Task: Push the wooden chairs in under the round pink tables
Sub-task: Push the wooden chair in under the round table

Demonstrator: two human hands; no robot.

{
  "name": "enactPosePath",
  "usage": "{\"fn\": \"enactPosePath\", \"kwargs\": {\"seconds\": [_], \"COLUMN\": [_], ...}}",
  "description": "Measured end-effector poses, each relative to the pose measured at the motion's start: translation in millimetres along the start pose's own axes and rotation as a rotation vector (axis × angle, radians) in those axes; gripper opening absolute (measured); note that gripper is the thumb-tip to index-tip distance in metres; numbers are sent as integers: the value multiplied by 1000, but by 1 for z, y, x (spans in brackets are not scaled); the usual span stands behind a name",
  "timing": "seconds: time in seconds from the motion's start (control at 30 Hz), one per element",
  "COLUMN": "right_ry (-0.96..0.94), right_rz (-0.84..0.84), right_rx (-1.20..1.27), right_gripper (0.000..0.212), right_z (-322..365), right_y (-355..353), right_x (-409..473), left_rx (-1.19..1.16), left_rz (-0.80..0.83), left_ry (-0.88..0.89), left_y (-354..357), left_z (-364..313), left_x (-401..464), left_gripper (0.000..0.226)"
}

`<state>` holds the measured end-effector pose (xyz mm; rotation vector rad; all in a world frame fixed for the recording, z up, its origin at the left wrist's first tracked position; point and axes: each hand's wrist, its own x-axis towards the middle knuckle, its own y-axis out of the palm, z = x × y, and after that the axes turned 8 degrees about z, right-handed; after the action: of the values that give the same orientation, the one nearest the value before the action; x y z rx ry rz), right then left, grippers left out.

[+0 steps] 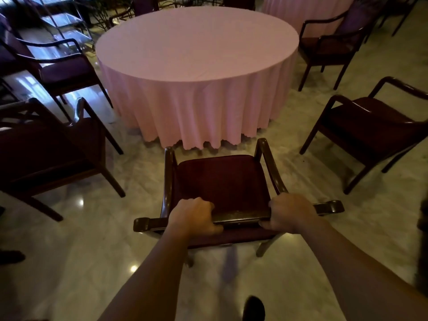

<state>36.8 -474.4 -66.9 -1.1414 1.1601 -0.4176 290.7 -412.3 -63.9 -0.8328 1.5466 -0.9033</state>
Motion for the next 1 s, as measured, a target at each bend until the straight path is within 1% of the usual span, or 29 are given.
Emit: {"fn": "enactPosePath", "kwargs": {"seconds": [0.17,0.37,0.53,0.83,1.0], "right_ry": [-25,-49,-67,-109,-133], "right_rz": [-49,-97,-127,-110,-131], "right_rx": [-18,-31,-41,3,20], "right_gripper": [49,49,49,44,44], "right_z": [-23,-56,-84,-124,-141], "right_y": [-27,-68,-104,-152,-173], "right_x": [60,139,201,288,331], "left_rx": [-10,-36,11,60,84], "left_rz": [0,36,17,-17,-14], "left_ry": [-5,-24,-32,-64,-61], "left_y": [-30,-76,-110,-152,-175], "left_z": [22,45,63,88,101], "left_x": [58,136,199,286,328], "left_gripper": [52,46,51,52,51]}}
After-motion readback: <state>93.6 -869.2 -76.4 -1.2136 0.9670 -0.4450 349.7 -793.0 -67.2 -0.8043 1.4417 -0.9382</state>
